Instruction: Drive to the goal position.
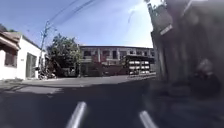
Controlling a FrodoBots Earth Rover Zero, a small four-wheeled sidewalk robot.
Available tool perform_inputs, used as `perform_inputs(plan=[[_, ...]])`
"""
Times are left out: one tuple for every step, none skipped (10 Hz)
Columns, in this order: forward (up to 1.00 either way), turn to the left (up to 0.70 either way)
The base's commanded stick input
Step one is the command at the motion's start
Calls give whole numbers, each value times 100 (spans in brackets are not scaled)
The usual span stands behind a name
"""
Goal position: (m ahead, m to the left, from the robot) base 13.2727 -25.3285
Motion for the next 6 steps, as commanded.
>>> perform_inputs(plan=[[85,0],[85,0],[85,0],[85,0],[85,0],[85,0]])
